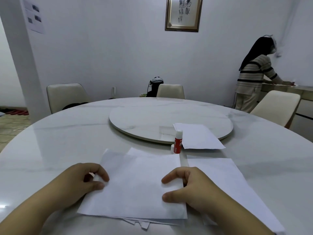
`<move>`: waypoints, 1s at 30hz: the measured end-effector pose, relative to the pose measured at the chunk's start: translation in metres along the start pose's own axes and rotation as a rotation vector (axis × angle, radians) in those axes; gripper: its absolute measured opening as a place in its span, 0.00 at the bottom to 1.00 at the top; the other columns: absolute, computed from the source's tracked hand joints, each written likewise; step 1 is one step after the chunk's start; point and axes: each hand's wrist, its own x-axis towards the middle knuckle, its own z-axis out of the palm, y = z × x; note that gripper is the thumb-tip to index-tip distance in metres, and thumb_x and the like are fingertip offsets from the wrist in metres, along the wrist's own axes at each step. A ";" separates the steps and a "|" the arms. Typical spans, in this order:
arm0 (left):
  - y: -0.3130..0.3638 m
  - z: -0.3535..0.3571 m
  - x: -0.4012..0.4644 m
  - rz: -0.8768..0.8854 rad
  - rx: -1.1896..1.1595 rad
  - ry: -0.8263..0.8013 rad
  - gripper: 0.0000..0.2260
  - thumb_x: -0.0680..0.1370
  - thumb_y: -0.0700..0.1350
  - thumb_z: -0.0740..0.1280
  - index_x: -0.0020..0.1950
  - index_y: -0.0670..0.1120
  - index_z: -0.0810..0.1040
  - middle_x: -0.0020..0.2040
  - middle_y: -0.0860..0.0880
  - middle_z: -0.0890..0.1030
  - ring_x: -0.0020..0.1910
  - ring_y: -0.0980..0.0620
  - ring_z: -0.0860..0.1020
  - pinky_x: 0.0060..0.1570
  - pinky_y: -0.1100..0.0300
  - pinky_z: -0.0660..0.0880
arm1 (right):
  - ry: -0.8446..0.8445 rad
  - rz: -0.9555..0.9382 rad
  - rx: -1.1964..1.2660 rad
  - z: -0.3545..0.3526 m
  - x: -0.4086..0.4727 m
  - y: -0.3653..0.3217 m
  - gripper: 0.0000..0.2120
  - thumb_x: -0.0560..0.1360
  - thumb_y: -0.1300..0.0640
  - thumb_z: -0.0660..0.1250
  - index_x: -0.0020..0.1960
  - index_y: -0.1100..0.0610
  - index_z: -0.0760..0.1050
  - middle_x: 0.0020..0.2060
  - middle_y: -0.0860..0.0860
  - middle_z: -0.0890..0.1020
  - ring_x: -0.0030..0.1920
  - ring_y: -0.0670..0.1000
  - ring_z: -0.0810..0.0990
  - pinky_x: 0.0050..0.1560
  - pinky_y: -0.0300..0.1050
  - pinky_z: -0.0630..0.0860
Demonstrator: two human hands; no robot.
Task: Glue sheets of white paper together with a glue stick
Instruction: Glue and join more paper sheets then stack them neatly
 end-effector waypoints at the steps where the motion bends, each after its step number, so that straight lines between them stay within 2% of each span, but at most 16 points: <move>1: -0.001 0.001 0.000 0.012 0.017 0.002 0.11 0.71 0.45 0.72 0.40 0.63 0.80 0.24 0.55 0.72 0.25 0.59 0.69 0.30 0.70 0.65 | 0.006 0.000 -0.017 0.000 0.001 0.001 0.17 0.57 0.51 0.80 0.45 0.42 0.82 0.50 0.59 0.84 0.39 0.53 0.83 0.43 0.44 0.81; 3: -0.001 0.001 0.000 0.024 0.030 0.009 0.12 0.71 0.44 0.72 0.41 0.63 0.80 0.25 0.54 0.71 0.26 0.59 0.69 0.31 0.69 0.65 | 0.029 0.001 -0.047 0.002 0.002 0.003 0.17 0.57 0.51 0.79 0.44 0.42 0.82 0.47 0.56 0.84 0.42 0.53 0.83 0.48 0.45 0.81; 4: -0.001 0.002 0.000 0.028 0.030 0.017 0.12 0.71 0.44 0.72 0.40 0.63 0.80 0.25 0.54 0.71 0.26 0.59 0.70 0.31 0.69 0.66 | 0.033 -0.003 -0.057 0.002 0.001 0.002 0.16 0.57 0.51 0.79 0.44 0.43 0.82 0.44 0.55 0.84 0.40 0.52 0.82 0.45 0.43 0.81; 6: -0.001 0.003 -0.002 0.034 0.025 0.027 0.12 0.72 0.44 0.72 0.40 0.63 0.80 0.27 0.53 0.71 0.27 0.59 0.71 0.32 0.69 0.66 | 0.036 -0.022 -0.078 0.002 0.000 0.003 0.15 0.59 0.52 0.79 0.44 0.45 0.82 0.35 0.49 0.77 0.32 0.47 0.76 0.33 0.34 0.73; 9: 0.000 0.004 -0.002 0.037 0.031 0.041 0.13 0.72 0.43 0.72 0.39 0.64 0.79 0.28 0.53 0.72 0.29 0.58 0.72 0.32 0.68 0.67 | 0.060 -0.060 -0.129 0.004 0.000 0.002 0.14 0.61 0.53 0.79 0.45 0.47 0.82 0.30 0.45 0.70 0.27 0.42 0.69 0.26 0.28 0.64; 13: 0.001 0.005 -0.002 0.049 0.028 0.056 0.14 0.72 0.41 0.71 0.38 0.63 0.80 0.26 0.55 0.73 0.28 0.62 0.72 0.32 0.70 0.67 | 0.093 -0.099 -0.196 0.006 0.000 0.001 0.14 0.62 0.51 0.78 0.47 0.48 0.82 0.31 0.45 0.69 0.28 0.42 0.68 0.26 0.28 0.64; 18: -0.002 0.004 -0.001 0.096 0.065 0.046 0.15 0.72 0.41 0.72 0.40 0.64 0.78 0.34 0.56 0.77 0.34 0.59 0.73 0.36 0.70 0.67 | 0.091 -0.115 -0.237 0.006 0.000 0.000 0.15 0.63 0.51 0.77 0.48 0.48 0.81 0.32 0.44 0.68 0.28 0.42 0.68 0.25 0.28 0.64; 21: -0.006 0.005 0.000 0.168 0.081 0.046 0.18 0.71 0.40 0.72 0.43 0.65 0.77 0.42 0.67 0.76 0.40 0.63 0.73 0.39 0.76 0.66 | 0.097 -0.107 -0.242 0.007 0.001 -0.001 0.15 0.63 0.50 0.78 0.48 0.48 0.81 0.32 0.44 0.68 0.29 0.42 0.68 0.25 0.28 0.63; 26: -0.017 0.007 0.003 0.210 0.103 0.077 0.17 0.71 0.40 0.72 0.43 0.64 0.79 0.45 0.64 0.77 0.43 0.59 0.73 0.40 0.74 0.67 | 0.101 -0.107 -0.254 0.007 0.000 -0.001 0.15 0.62 0.50 0.78 0.48 0.48 0.81 0.32 0.44 0.69 0.29 0.42 0.69 0.25 0.28 0.63; 30: -0.019 0.008 0.004 0.220 0.111 0.073 0.17 0.72 0.40 0.72 0.43 0.65 0.79 0.47 0.65 0.77 0.45 0.61 0.75 0.43 0.73 0.69 | 0.098 -0.099 -0.228 0.007 -0.001 -0.002 0.15 0.62 0.51 0.78 0.48 0.49 0.81 0.32 0.44 0.69 0.28 0.43 0.69 0.23 0.29 0.63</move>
